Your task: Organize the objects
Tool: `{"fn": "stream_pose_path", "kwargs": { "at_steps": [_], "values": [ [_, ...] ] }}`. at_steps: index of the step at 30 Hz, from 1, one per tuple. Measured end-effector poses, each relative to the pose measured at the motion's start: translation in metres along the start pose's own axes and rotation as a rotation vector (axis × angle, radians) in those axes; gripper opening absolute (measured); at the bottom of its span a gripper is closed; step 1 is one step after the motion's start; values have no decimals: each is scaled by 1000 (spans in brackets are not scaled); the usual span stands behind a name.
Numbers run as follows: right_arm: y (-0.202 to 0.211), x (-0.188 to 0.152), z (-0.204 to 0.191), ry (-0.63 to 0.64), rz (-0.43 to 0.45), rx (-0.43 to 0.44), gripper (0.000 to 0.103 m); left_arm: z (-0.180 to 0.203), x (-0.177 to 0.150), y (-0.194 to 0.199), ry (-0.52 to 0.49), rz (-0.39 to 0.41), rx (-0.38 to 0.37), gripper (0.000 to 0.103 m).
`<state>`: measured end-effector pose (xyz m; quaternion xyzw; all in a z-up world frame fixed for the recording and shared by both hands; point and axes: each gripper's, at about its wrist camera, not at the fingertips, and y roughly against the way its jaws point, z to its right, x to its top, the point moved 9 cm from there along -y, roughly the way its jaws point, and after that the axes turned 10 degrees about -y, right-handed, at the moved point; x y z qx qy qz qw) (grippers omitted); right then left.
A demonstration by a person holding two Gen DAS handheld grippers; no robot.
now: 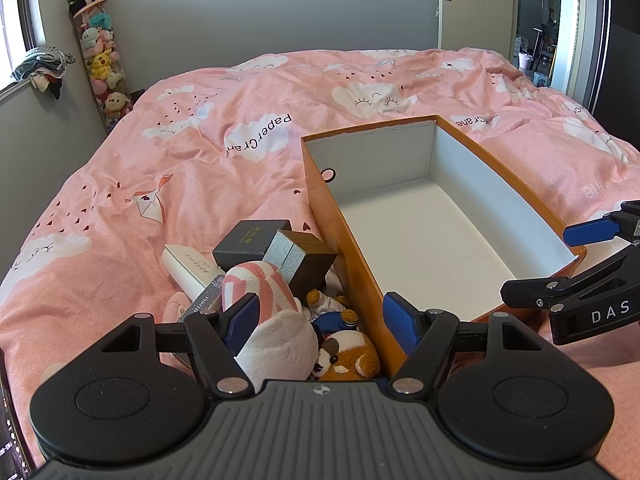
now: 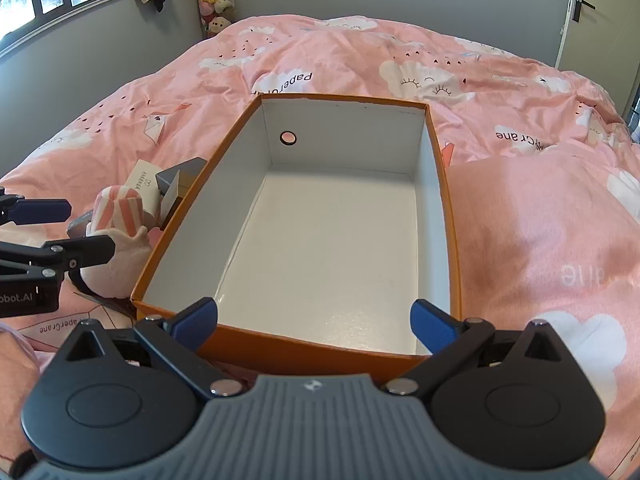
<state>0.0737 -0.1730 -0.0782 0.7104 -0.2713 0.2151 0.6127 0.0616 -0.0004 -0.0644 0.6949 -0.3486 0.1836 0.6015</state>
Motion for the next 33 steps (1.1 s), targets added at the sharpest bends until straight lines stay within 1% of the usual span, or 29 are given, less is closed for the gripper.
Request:
{"fn": "stream_pose_path", "kwargs": {
  "at_steps": [8,13,15,16,18,19,21,23,24,26,27,28,29,32,33],
  "values": [
    [-1,-1,0,-6,-2,-4,102,0,0,0,-1,0,-2,83],
    [-2,0,-1,-3,-5,2,102,-5,1,4,19,30,-35,80],
    [-3,1,-2,2,-7,9,102,-12,0,5,40,35,-43,78],
    [-3,2,-3,6,-4,17,102,-16,0,3,51,35,-42,75],
    [-4,5,-5,5,-2,47,102,-23,1,1,68,35,-41,73],
    [-5,8,-7,6,-4,63,101,-25,1,0,74,36,-54,70],
    [-8,12,-12,22,-16,87,97,-27,4,-1,80,30,-86,66],
    [-13,17,-21,45,-44,103,82,-32,5,-6,92,18,-97,64],
    [-17,20,-24,54,-58,116,80,-34,6,-8,93,11,-103,62],
    [-24,28,-33,74,-88,145,80,-40,7,-16,97,-25,-119,52],
    [-28,32,-39,85,-99,160,79,-42,8,-19,104,-38,-130,50],
    [-31,35,-43,97,-107,171,74,-46,8,-23,110,-53,-139,47],
    [-35,40,-48,115,-117,180,70,-50,9,-27,116,-69,-145,45],
    [-45,55,-65,170,-138,207,66,-62,11,-38,120,-110,-151,39],
    [-48,60,-71,184,-148,222,64,-68,12,-42,123,-118,-150,39]
  ]
}}
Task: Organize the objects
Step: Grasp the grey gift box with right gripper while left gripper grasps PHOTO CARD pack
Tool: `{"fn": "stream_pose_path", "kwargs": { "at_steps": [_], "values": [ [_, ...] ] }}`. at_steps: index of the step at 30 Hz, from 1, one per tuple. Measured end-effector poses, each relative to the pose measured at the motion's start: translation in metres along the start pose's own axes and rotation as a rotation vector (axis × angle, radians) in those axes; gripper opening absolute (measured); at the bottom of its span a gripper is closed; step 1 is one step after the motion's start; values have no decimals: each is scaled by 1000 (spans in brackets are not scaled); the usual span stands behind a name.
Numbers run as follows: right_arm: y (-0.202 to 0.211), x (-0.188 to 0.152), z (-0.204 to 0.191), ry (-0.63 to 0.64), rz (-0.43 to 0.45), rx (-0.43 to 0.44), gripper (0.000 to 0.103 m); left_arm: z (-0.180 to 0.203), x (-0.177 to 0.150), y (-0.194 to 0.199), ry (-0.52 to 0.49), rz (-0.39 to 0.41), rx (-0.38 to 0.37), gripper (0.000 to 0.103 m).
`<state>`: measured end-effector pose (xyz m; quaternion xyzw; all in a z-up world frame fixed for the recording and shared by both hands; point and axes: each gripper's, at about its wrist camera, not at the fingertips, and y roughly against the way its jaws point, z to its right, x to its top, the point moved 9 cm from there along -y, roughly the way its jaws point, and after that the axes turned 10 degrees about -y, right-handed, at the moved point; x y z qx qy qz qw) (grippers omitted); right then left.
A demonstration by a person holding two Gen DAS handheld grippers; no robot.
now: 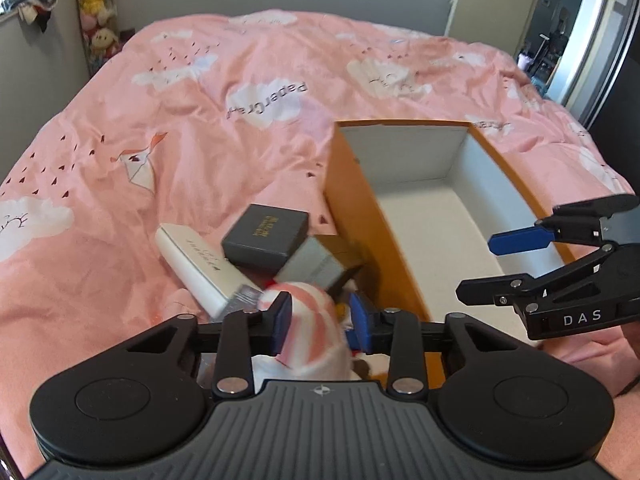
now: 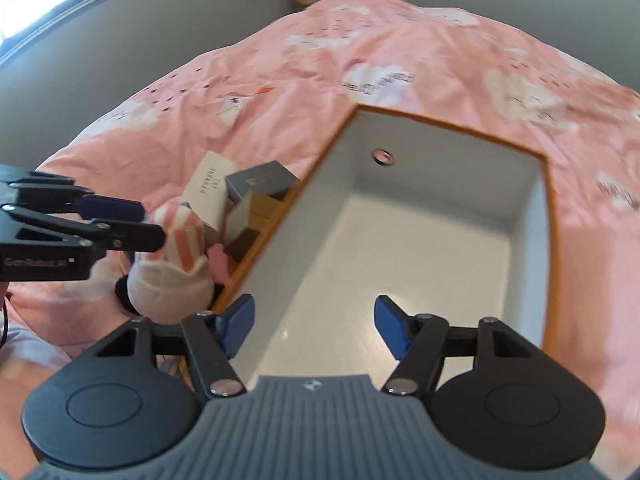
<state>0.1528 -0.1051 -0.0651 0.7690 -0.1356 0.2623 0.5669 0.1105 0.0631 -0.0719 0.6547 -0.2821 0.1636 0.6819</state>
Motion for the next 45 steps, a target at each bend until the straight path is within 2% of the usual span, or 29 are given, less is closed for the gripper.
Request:
{"fn": "stream_pose_path", "kwargs": {
  "at_steps": [2,5,10,13,17,20,28,33,38,41,45],
  "values": [
    [-8,12,-9,26,-19,34,59,-10,6,-5,0,-10,2,37],
    [-23,33,-25,98,-41,70,56,-21,13,-13,-18,-36,-5,36],
    [-54,56,-49,299,-114,86,56,-28,13,-33,-93,-108,-54,36],
    [-70,61,-60,441,-159,87,57,-30,13,-45,-122,-137,-74,36],
    [-86,61,-72,590,-261,126,55,-34,15,-58,-140,-175,-97,36],
    [-101,60,-76,673,-301,102,55,-43,16,-66,-144,-189,-87,36],
    [-142,68,-82,552,-365,99,56,-93,12,-84,-40,-225,-13,36],
    [-167,68,-93,523,-408,97,56,-120,5,-89,96,-256,29,48],
    [-189,66,-98,558,-415,40,65,-136,-5,-95,217,-279,21,50],
    [-200,65,-96,576,-424,-4,69,-140,-6,-98,241,-279,22,58],
    [-212,65,-93,576,-434,-18,75,-139,-7,-103,262,-290,-5,60]
  ]
}}
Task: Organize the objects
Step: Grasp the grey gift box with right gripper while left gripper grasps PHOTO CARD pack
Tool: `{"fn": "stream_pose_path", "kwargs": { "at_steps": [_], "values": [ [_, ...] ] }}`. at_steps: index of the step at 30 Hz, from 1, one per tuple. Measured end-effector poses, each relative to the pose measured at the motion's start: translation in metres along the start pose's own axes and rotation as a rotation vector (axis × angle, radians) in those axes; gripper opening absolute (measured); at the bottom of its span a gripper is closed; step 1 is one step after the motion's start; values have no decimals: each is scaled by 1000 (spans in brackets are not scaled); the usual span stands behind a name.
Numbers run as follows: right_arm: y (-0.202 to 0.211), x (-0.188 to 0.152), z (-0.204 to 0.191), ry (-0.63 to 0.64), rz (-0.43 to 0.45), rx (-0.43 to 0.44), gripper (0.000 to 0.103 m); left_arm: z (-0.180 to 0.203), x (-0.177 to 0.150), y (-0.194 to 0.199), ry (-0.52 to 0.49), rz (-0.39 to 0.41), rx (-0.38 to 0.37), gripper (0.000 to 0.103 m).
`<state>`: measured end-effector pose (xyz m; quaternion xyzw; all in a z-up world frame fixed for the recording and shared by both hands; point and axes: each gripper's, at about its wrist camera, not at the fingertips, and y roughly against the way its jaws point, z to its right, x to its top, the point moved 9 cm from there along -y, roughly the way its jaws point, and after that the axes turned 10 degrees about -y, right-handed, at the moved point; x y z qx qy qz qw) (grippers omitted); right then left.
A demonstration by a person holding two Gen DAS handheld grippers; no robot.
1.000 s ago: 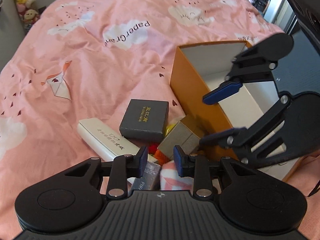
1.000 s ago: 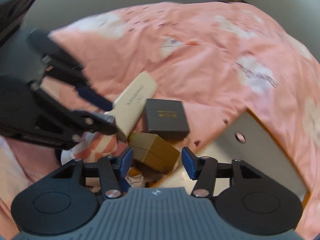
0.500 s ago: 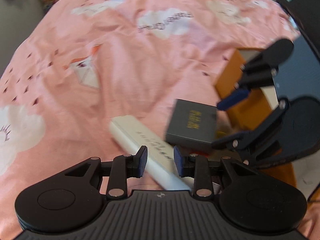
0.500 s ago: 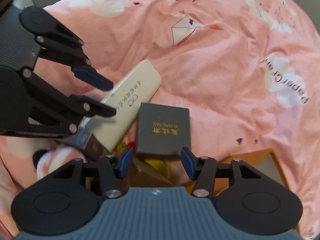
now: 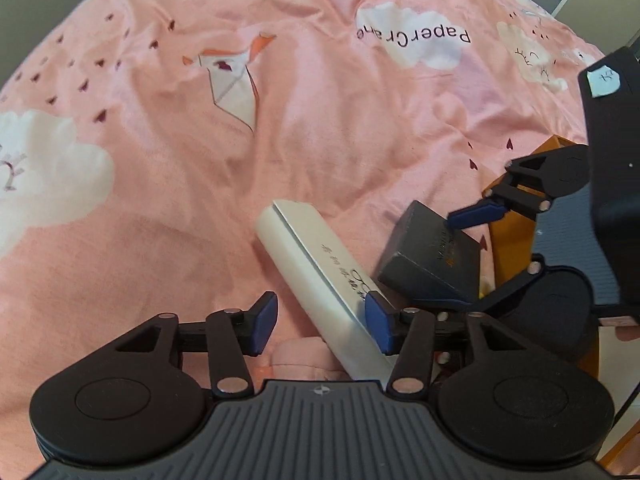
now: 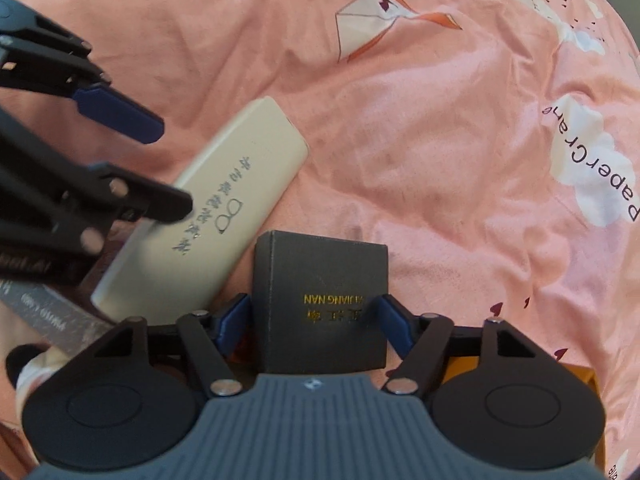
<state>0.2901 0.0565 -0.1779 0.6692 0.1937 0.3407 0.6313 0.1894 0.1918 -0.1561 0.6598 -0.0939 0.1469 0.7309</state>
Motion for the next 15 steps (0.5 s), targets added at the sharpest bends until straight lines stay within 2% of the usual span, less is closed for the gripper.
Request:
{"fn": "stream_pose_path", "kwargs": {
  "at_steps": [4,6,11,15],
  "values": [
    [-2,0,2,-4,-9,-4,74,1,1,-1,5,1,8,61],
    [-1,0,4,-21,-12,5,73,3,0,4,-26,12,33,61],
    [14,-1,12,-62,3,47,53,17,-5,30,-131,32,8,60],
    [32,-2,21,-128,23,69,44,36,-18,48,-261,18,-46,60]
  ]
}}
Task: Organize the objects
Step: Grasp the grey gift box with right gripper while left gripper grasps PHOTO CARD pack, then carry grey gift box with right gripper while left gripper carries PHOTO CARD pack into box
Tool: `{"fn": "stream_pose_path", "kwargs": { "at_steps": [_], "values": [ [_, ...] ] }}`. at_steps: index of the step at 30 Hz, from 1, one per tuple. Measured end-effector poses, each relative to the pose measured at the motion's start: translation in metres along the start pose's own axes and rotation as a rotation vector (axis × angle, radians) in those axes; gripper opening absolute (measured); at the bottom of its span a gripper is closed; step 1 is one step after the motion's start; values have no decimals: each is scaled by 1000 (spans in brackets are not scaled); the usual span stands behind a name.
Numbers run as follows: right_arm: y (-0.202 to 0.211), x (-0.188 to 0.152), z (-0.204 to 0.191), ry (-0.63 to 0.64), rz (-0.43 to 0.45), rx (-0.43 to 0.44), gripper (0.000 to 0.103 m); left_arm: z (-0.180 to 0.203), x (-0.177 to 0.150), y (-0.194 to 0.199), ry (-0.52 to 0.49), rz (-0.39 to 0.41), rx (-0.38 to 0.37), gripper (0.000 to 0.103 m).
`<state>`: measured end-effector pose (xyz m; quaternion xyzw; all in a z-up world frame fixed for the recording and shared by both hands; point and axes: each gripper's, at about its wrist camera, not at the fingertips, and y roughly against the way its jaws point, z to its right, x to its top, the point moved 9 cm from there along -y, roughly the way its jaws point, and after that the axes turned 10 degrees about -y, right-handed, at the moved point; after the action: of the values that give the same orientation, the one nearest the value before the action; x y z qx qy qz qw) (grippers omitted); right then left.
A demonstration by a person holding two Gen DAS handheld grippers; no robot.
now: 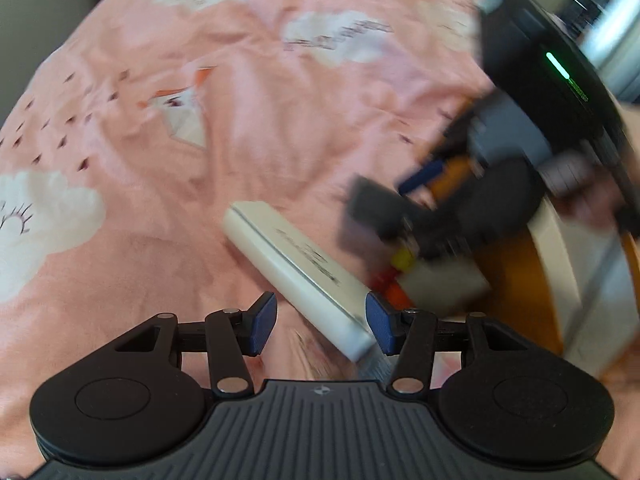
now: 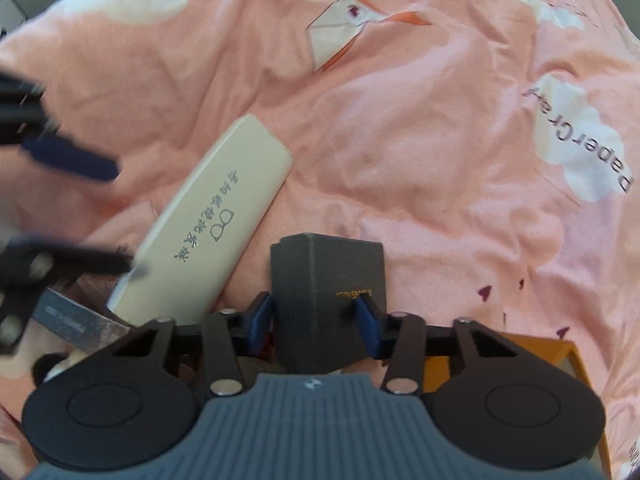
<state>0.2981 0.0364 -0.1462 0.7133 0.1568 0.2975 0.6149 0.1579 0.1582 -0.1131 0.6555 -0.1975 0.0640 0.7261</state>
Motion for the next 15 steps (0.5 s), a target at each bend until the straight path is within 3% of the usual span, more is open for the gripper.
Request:
{"fn": "stream_pose_path", "kwargs": {
  "at_steps": [5,8,15],
  "values": [
    [18,-7,10,-82,12,56,41,23,-19,6,-153,-73,-34,59],
    [29,-9,11,-128,35,87,40,26,-27,-1,-182,-123,-33,48],
    [67,-16,6,-124,122,107,40,43,-28,-20,-245,-154,-35,43]
  ]
}}
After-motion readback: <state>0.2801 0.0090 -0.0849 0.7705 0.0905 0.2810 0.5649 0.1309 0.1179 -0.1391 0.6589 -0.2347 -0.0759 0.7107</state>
